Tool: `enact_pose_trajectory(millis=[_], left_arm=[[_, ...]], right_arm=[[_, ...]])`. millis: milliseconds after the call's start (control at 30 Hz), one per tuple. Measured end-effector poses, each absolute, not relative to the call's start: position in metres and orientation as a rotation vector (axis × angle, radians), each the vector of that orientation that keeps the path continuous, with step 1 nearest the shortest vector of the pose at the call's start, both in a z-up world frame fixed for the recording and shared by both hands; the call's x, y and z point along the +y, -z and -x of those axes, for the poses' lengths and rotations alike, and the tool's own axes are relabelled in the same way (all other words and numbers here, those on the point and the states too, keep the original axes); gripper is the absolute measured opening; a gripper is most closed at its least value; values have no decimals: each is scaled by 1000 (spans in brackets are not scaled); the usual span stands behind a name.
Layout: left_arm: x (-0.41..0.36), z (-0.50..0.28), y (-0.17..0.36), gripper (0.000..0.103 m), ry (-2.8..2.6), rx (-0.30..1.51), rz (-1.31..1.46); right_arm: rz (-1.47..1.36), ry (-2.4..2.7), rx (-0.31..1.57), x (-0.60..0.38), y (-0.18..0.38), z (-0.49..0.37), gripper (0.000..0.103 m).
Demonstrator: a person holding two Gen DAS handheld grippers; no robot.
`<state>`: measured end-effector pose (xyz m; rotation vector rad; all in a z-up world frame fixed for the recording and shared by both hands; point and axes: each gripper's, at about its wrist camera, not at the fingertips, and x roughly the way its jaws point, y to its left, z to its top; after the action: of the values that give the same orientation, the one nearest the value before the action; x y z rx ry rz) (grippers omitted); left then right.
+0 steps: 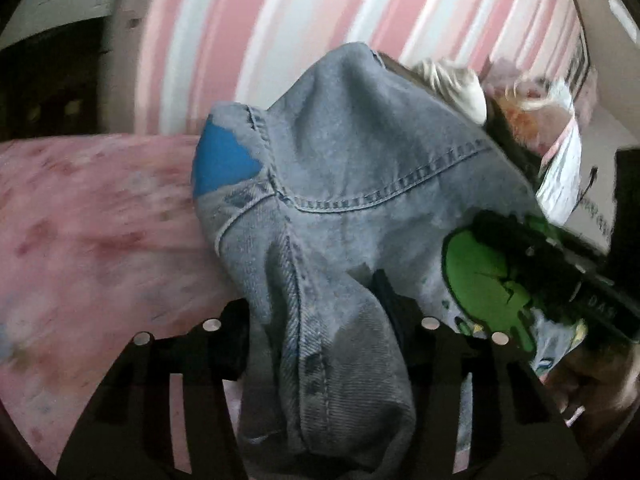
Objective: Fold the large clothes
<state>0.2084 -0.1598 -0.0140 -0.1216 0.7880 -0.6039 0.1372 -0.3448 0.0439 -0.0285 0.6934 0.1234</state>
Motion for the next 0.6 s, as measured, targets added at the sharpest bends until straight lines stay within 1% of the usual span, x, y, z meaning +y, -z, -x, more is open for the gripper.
enact_pose_trajectory(millis=[67,100,133,167,200,233,267,300,467,500,533,600], left_arm=[[-190,-214,25,53,568,808,82],[-201,-212,29,58,523,806,51],[-203,-211,30,67,494,801,36],[-204,-207,32,74,466,794,20],[-203,-205,33,88,447,784,4],[-201,-200,33,96,425,764,-27],[-196,-198,33,98,416,758,-37],[-191,-195,31,100,410,755,-39],[-160,-159,19,100,399,688,-91],[-155,-149,16,100,398,668,-99],[-146,-134,10,100,392,629,-109],[-126,-99,-4,100,353,536,-142]], right_arm=[[41,-105,768,-361,-23,-146,41],[38,-93,789,-365,-14,-147,46],[32,-64,790,-369,-4,-144,54],[37,-31,772,-372,1,-139,60],[52,4,748,-372,4,-133,70],[61,32,721,-369,6,-127,74],[48,54,707,-367,7,-121,76],[29,71,704,-367,7,-117,76],[-24,115,701,-356,-4,-80,78],[-35,124,680,-354,-9,-65,81],[-40,129,664,-352,-11,-52,90],[-50,120,622,-345,-18,-22,96]])
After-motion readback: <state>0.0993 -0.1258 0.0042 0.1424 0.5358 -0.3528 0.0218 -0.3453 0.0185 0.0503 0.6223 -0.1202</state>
